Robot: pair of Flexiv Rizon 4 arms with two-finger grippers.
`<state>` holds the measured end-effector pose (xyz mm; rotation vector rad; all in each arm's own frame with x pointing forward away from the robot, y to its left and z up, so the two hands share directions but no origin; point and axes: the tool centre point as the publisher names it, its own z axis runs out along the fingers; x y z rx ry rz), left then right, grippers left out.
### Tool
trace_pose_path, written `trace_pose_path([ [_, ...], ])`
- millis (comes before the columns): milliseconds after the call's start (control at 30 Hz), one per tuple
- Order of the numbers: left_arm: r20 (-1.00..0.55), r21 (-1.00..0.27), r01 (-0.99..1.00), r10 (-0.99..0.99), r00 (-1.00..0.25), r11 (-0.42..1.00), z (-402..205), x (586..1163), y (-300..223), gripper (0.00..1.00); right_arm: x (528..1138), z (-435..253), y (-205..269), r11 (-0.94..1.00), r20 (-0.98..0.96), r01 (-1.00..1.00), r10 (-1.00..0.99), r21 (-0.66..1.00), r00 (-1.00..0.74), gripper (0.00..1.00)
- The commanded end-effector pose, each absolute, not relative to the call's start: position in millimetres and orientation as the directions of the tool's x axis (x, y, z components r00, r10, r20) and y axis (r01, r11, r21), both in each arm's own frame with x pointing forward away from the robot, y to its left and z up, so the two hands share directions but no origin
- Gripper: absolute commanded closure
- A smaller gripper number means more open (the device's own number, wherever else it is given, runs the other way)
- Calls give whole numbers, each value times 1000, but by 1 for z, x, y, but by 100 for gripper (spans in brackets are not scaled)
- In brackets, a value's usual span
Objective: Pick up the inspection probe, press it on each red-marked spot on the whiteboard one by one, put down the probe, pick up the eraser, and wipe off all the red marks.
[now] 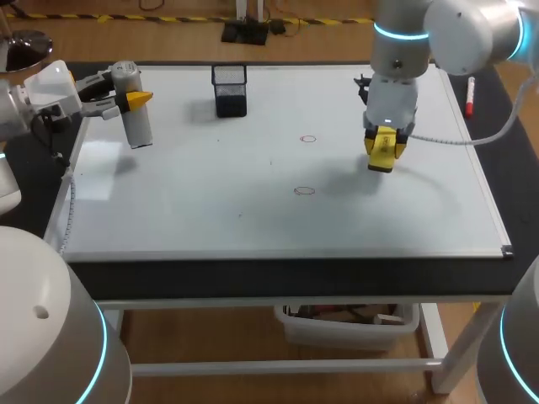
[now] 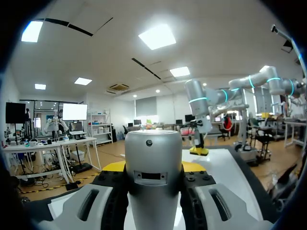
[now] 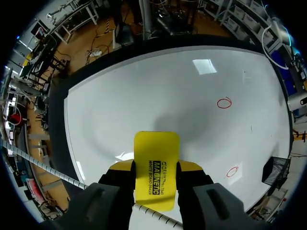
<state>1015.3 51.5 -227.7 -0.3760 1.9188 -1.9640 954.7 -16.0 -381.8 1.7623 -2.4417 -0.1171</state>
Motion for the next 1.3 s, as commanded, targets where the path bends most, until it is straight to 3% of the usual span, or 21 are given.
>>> trace_pose_path([
  [33, -67, -997, 78, -442, -895, -6, -227, 1015, 51, 100, 954, -380, -17, 314, 59, -940, -949, 133, -309, 100],
  [167, -67, -997, 78, -442, -895, -6, -227, 1015, 51, 100, 958, -385, -21, 331, 79, -934, -943, 136, -323, 100],
  [733, -67, -997, 78, -442, -895, -6, -227, 1015, 51, 100, 987, -378, -148, 563, 77, -811, -826, 161, -558, 100],
  [1300, -67, -997, 78, -442, -895, -6, -227, 1015, 51, 100, 1050, -384, -158, 514, 114, -841, -857, 168, -502, 100],
])
